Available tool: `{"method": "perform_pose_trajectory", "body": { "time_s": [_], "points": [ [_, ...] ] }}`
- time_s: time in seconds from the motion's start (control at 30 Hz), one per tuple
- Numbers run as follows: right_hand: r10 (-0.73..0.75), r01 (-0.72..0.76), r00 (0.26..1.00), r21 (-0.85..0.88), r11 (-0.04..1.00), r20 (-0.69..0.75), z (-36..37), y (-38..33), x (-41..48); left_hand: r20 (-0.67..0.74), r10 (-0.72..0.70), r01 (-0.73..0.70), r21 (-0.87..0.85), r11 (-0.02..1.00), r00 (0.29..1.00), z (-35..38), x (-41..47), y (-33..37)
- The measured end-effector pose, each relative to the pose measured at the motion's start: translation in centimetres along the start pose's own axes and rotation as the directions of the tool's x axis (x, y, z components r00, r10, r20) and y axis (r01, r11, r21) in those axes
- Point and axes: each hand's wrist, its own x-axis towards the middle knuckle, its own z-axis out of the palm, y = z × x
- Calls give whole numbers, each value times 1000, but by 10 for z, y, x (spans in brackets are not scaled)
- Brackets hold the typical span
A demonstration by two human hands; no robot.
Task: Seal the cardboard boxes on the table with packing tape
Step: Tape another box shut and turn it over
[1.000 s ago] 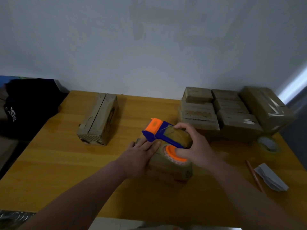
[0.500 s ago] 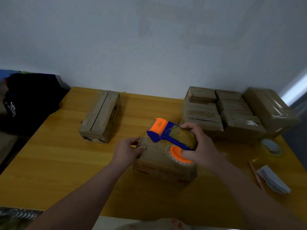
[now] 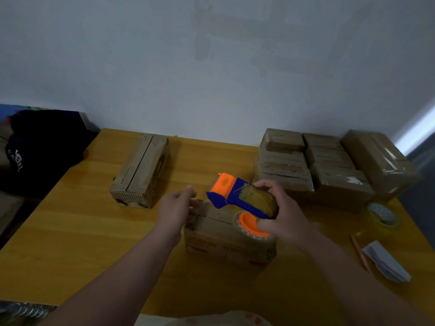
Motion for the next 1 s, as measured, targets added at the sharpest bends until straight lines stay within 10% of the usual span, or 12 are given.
{"method": "perform_pose_trajectory", "body": {
  "time_s": [0.17,0.53,1.0],
  "points": [
    [-20,20,999,-5,1000,30,-3,-2,0,372,-391,471,-152,869,842,2,0,17],
    [-52,88,983,-203,975,175,-22,-18,3,106,-122,123,-5,992,987,-31,21,13],
    [-3,136,949,-403,905,314,-21,-21,11,-57,32,-19,218,976,998,-43,25,-34]
  ]
}}
